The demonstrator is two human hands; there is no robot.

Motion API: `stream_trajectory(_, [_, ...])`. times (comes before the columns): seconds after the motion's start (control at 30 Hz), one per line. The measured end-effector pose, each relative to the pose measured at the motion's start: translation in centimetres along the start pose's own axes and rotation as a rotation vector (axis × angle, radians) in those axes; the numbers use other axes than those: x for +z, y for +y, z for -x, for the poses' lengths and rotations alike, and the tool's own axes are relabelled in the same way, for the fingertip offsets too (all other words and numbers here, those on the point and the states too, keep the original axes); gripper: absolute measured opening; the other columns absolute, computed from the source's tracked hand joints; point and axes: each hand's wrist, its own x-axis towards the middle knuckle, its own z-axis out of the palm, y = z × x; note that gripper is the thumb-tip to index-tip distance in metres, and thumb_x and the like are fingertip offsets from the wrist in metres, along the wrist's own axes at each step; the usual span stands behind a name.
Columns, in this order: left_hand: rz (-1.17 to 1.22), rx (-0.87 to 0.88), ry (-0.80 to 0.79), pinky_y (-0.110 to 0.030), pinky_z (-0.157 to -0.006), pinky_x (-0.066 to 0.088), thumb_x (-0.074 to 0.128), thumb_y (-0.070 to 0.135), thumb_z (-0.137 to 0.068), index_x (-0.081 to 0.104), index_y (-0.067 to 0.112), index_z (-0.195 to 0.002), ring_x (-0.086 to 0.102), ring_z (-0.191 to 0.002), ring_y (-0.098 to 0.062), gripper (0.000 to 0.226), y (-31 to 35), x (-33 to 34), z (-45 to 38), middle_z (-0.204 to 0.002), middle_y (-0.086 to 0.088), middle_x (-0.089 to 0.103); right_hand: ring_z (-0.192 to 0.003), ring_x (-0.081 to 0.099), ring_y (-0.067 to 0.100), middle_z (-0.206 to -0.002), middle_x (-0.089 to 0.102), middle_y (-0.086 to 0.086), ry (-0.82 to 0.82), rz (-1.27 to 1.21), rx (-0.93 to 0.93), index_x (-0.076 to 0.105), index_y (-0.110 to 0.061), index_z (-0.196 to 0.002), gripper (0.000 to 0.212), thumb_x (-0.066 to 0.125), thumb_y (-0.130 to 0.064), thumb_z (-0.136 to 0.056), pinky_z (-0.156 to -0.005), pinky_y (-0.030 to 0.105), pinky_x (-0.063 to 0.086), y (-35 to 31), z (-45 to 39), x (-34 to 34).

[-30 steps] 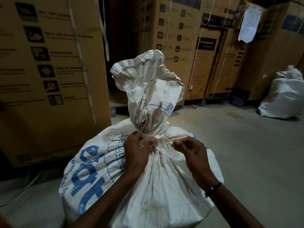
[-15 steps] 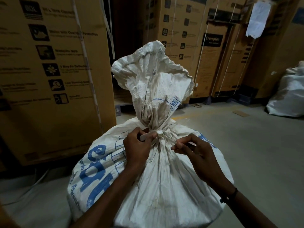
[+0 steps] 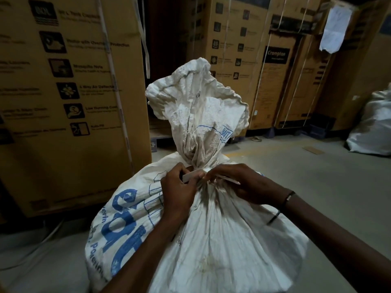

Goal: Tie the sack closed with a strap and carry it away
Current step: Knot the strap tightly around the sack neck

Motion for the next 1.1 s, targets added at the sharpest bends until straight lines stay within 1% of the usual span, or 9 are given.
stream_trajectory(0.17, [-0.001, 0.006, 0.016, -0.015, -0.051, 0.035, 0.089, 0.033, -0.081, 0.051, 0.018, -0.066, 0.05, -0.055, -0.004, 0.043, -0.6, 0.2, -0.6, -0.06, 0.006, 0.058, -0.126, 0.068, 0.015, -0.139, 0.07, 0.0, -0.071, 0.088, -0.079, 0.068, -0.018, -0.139, 0.033, 0.057, -0.006, -0.11, -0.104, 0.034, 0.053, 1.8, -1.2, 0.1])
stream_trajectory(0.3, [0.087, -0.134, 0.056, -0.019, -0.058, 0.046, 0.089, 0.037, -0.081, 0.063, 0.013, -0.079, 0.064, -0.07, -0.01, 0.035, -0.5, 1.1, -0.1, -0.075, 0.003, 0.069, -0.109, 0.076, 0.013, -0.118, 0.078, -0.001, 0.039, 0.001, -0.085, 0.077, -0.01, -0.122, 0.021, 0.063, -0.011, -0.106, -0.094, 0.035, 0.059, 2.1, -1.6, 0.6])
stream_trajectory(0.4, [0.319, -0.28, 0.063, -0.022, -0.071, 0.058, 0.089, 0.026, -0.081, 0.073, 0.015, -0.094, 0.076, -0.087, -0.018, 0.024, -0.2, 2.4, 0.9, -0.089, -0.001, 0.078, -0.075, 0.076, 0.015, -0.083, 0.078, 0.002, 0.206, -0.152, -0.017, 0.078, -0.005, -0.097, 0.02, 0.064, -0.018, -0.106, -0.075, 0.03, 0.061, 1.7, -1.9, 2.1])
stream_trajectory(0.5, [0.41, -0.336, 0.079, -0.03, -0.079, 0.062, 0.092, 0.024, -0.077, 0.076, 0.017, -0.096, 0.077, -0.089, -0.017, 0.026, -0.1, 3.5, 1.3, -0.091, 0.001, 0.08, -0.058, 0.066, 0.022, -0.071, 0.072, 0.008, 0.316, -0.314, 0.092, 0.075, -0.004, -0.089, 0.027, 0.065, -0.023, -0.106, -0.057, 0.031, 0.052, 2.1, -2.2, 3.5])
stream_trajectory(0.63, [0.35, -0.331, 0.125, -0.028, -0.078, 0.058, 0.091, 0.032, -0.079, 0.075, 0.023, -0.093, 0.074, -0.088, -0.015, 0.023, -0.2, 3.9, 1.3, -0.089, 0.004, 0.078, -0.055, 0.054, 0.001, -0.063, 0.065, -0.002, 0.376, -0.668, 0.201, 0.074, -0.003, -0.089, 0.03, 0.053, -0.008, -0.11, -0.057, 0.013, 0.042, 2.2, -1.8, 5.1])
stream_trajectory(0.7, [0.33, -0.329, 0.131, -0.032, -0.082, 0.059, 0.089, 0.036, -0.08, 0.076, 0.024, -0.095, 0.075, -0.091, -0.016, 0.023, -0.4, 4.3, 1.3, -0.092, 0.005, 0.079, -0.055, 0.049, 0.005, -0.062, 0.058, -0.001, 0.427, -0.719, 0.224, 0.072, -0.012, -0.084, 0.035, 0.051, -0.017, -0.112, -0.057, 0.017, 0.038, 2.2, -1.8, 6.1])
stream_trajectory(0.87, [0.235, -0.251, 0.161, -0.045, -0.084, 0.063, 0.078, 0.069, -0.063, 0.077, 0.019, -0.102, 0.076, -0.088, -0.017, 0.064, -0.8, 5.2, 0.9, -0.092, 0.002, 0.08, -0.047, 0.04, 0.005, -0.052, 0.044, -0.004, 0.619, -1.175, 0.447, 0.062, -0.009, -0.075, 0.038, 0.051, -0.03, -0.105, -0.051, 0.014, 0.036, 2.2, -2.3, 7.8])
stream_trajectory(0.97, [0.181, -0.215, 0.155, -0.041, -0.084, 0.063, 0.081, 0.066, -0.069, 0.077, 0.013, -0.11, 0.076, -0.092, -0.02, 0.067, -1.3, 5.3, 0.4, -0.096, -0.002, 0.079, -0.042, 0.037, 0.003, -0.05, 0.04, -0.006, 0.64, -1.303, 0.537, 0.056, -0.008, -0.077, 0.041, 0.044, -0.025, -0.113, -0.046, 0.014, 0.034, 2.2, -2.5, 8.0])
stream_trajectory(1.1, [0.147, -0.178, 0.13, -0.02, -0.069, 0.055, 0.087, 0.038, -0.083, 0.078, 0.013, -0.098, 0.072, -0.079, -0.012, 0.031, -2.3, 5.2, 0.1, -0.085, 0.002, 0.077, -0.039, 0.031, 0.003, -0.05, 0.034, -0.006, 0.641, -1.342, 0.548, 0.055, -0.007, -0.078, 0.043, 0.041, -0.026, -0.114, -0.042, 0.014, 0.031, 1.6, -2.0, 8.3])
